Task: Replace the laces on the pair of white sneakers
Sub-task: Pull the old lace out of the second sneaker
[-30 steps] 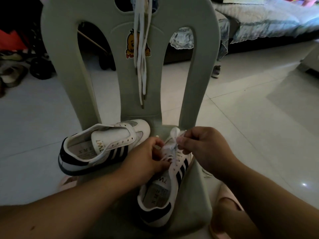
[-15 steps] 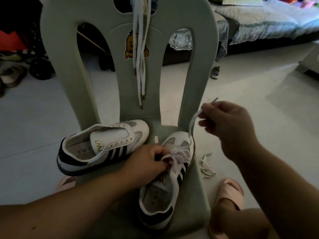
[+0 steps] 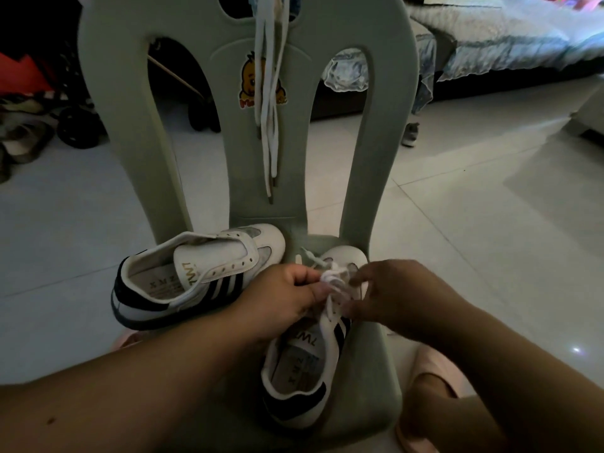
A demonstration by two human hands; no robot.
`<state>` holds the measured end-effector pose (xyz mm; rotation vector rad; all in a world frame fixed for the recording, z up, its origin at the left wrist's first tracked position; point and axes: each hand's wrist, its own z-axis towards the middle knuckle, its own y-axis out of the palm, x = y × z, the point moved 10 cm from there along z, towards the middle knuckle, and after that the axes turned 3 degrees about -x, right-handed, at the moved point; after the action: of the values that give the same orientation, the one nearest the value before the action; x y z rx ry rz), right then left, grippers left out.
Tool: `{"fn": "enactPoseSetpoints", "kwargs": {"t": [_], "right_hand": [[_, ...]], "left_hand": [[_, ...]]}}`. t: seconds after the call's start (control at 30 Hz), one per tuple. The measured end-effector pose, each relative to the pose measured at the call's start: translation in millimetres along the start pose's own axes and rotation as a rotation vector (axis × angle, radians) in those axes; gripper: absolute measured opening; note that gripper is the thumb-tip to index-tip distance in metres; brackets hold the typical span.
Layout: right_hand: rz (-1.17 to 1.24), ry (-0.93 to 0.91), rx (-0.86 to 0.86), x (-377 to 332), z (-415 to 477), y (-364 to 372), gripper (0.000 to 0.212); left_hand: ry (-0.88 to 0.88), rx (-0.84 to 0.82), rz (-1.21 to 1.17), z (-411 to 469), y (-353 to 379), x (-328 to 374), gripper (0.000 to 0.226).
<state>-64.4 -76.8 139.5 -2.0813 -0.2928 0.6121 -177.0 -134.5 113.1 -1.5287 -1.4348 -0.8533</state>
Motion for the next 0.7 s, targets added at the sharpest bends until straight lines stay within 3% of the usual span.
{"fn": "enactPoseSetpoints", "kwargs": {"t": [0.03,0.1,0.2,0.4,0.57,0.7], "right_hand": [[0.079,-0.006,-0.005,-1.1,0.3,3.0,0.032],[0.192,-0.046,-0.013,-8.1,1.1,5.1,0.008],[0.233,-0.069,0.012,-10.5,2.2,0.6,0.019],[0.652,-0.013,0.048,1.4,0.2,-14.2,0.014],[0.76,0.079,0.263,16.1,-4.1,-25.6,0.018],[1.257,0.25,0.487,65.4,-9.5,-44.4,0.019]], "left_hand": [[-0.005,-0.006,-0.025,-0.4,0.5,-0.1,0.01],[-0.018,-0.015,-0.083,-1.6,1.9,-0.4,0.01],[-0.03,-0.004,-0.101,-2.9,0.4,-1.7,0.008],[-0.052,0.051,-0.113,-7.4,-8.4,-5.8,0.008],[-0.031,0.062,-0.032,-6.2,-8.9,-6.7,0.014],[-0.047,0.055,-0.046,-6.5,-10.8,-11.3,0.019]]}}
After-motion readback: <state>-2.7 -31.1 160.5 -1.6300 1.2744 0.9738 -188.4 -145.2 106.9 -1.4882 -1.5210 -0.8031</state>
